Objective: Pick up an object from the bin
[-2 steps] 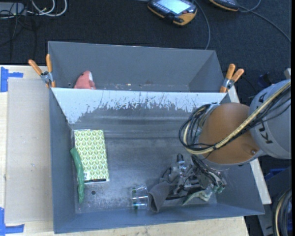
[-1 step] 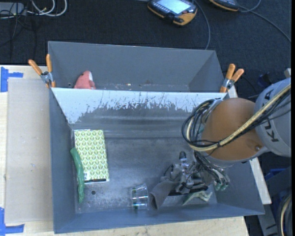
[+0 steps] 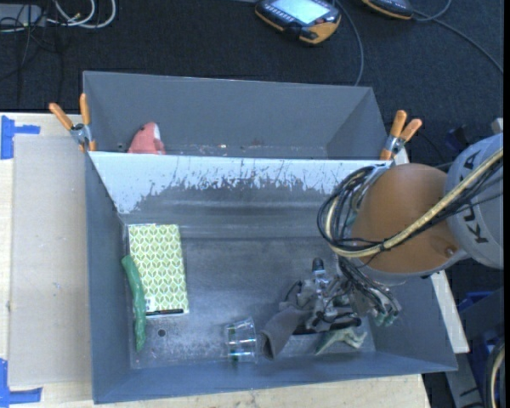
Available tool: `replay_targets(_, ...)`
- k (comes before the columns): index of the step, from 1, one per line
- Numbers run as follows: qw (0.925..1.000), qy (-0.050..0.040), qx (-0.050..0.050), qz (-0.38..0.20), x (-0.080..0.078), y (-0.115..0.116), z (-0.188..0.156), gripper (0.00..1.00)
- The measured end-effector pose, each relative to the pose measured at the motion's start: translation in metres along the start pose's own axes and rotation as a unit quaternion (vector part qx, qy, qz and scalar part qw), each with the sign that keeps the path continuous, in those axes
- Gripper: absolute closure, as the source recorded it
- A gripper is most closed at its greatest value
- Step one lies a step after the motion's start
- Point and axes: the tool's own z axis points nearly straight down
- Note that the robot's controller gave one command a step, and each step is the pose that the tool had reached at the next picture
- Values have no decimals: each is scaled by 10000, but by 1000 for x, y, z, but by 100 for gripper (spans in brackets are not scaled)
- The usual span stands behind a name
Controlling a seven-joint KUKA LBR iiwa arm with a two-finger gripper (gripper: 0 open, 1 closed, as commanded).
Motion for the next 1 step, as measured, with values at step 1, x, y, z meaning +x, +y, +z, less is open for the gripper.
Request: replay_targets(1,10000,0,0,3,0,0,-4,100)
